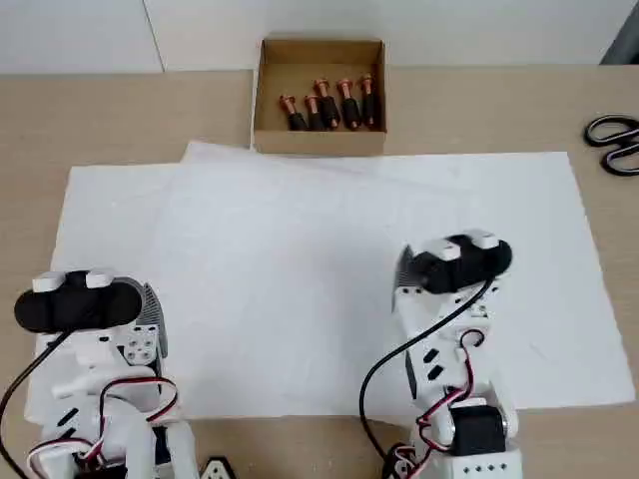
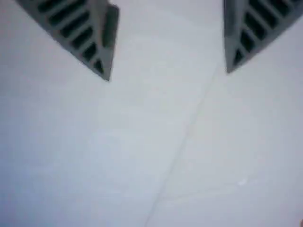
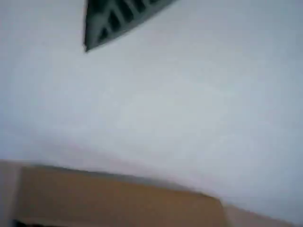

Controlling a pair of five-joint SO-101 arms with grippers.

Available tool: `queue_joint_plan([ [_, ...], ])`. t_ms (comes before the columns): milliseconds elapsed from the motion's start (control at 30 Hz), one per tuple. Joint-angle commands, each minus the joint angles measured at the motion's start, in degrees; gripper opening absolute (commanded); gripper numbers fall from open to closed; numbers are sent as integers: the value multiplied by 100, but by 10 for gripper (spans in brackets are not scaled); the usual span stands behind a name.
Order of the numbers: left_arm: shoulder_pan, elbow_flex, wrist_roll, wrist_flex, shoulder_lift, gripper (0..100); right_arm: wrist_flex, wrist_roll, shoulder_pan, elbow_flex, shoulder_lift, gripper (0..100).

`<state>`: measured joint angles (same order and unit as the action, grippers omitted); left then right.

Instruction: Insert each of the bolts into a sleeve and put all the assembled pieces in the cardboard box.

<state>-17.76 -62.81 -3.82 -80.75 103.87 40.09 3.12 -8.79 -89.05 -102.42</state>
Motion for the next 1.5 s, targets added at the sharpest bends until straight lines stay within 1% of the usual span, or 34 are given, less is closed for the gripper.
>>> queue_joint_plan([
  [0, 53, -303, 9, 193, 44, 152, -321, -62, 374, -308, -119, 155],
  [167, 53, -1182, 26, 229, 44, 152, -374, -53, 426, -624, -154, 155],
  [300, 53, -1684, 44, 703, 44, 150, -312, -35, 426, -738, -154, 155],
  [400, 53, -1956, 70, 1108, 44, 149, -57, -35, 426, -738, -154, 155],
  [500, 53, -2255, 431, 1486, 44, 149, 268, -35, 426, -738, -154, 155],
  [633, 62, -2668, 818, 1776, 44, 149, 673, -26, 426, -738, -154, 155],
  [733, 62, -2791, 976, 1767, 44, 149, 875, -26, 453, -738, -154, 155],
  [967, 62, -2993, 985, 1741, 44, 148, 1297, -26, 462, -738, -154, 155],
  [1467, 18, -2993, 949, 1758, 44, 149, 1314, -26, 453, -738, -154, 156],
])
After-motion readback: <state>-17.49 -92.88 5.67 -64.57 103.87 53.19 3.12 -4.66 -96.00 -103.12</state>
